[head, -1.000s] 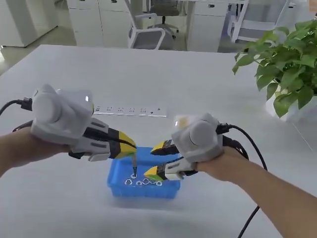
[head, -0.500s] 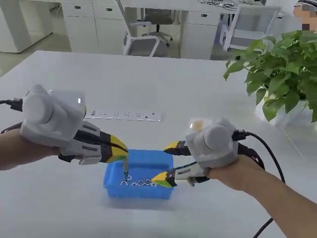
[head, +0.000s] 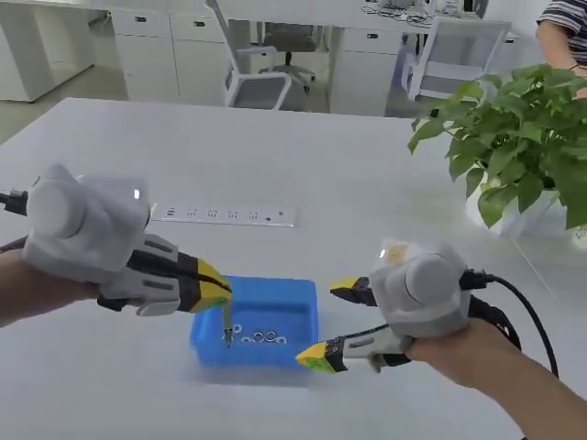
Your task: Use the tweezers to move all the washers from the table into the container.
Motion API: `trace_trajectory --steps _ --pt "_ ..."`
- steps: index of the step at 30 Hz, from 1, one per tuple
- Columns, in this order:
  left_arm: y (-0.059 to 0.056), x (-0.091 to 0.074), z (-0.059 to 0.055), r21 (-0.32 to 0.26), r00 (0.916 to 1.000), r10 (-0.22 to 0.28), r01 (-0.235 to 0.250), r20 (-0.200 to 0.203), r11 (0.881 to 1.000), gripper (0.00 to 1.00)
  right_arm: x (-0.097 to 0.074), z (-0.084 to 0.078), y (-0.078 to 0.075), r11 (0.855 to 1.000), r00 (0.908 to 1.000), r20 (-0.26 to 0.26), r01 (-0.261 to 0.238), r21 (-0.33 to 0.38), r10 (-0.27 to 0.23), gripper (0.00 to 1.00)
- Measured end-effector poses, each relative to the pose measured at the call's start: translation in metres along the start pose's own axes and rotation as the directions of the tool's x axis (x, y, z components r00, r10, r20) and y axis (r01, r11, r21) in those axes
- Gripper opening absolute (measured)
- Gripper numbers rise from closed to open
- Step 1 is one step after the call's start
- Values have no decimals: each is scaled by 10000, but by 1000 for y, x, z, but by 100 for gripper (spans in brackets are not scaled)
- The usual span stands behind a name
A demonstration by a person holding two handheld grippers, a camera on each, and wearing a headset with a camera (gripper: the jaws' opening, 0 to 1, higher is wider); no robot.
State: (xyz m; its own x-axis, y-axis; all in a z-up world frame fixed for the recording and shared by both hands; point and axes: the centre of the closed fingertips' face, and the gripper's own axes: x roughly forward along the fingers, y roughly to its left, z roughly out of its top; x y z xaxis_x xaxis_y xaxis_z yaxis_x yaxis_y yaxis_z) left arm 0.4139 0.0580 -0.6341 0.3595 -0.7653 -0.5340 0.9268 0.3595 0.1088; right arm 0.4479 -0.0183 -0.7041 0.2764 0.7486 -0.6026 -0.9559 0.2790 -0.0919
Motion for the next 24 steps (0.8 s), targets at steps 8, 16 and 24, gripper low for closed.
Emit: trace_trajectory --steps 8,16,24 --pt "-17 0 2 34 9993 -347 347 124 9994 5 -9 -4 10 9999 9999 160 5 130 -7 64" --pt "-32 2 6 206 9968 -774 769 212 9968 5 -11 -4 25 9998 9993 324 -198 8 198 61" --pt "-44 6 11 380 9927 -1161 1149 319 9926 5 -7 -1 48 9963 9959 484 -743 -429 763 52"
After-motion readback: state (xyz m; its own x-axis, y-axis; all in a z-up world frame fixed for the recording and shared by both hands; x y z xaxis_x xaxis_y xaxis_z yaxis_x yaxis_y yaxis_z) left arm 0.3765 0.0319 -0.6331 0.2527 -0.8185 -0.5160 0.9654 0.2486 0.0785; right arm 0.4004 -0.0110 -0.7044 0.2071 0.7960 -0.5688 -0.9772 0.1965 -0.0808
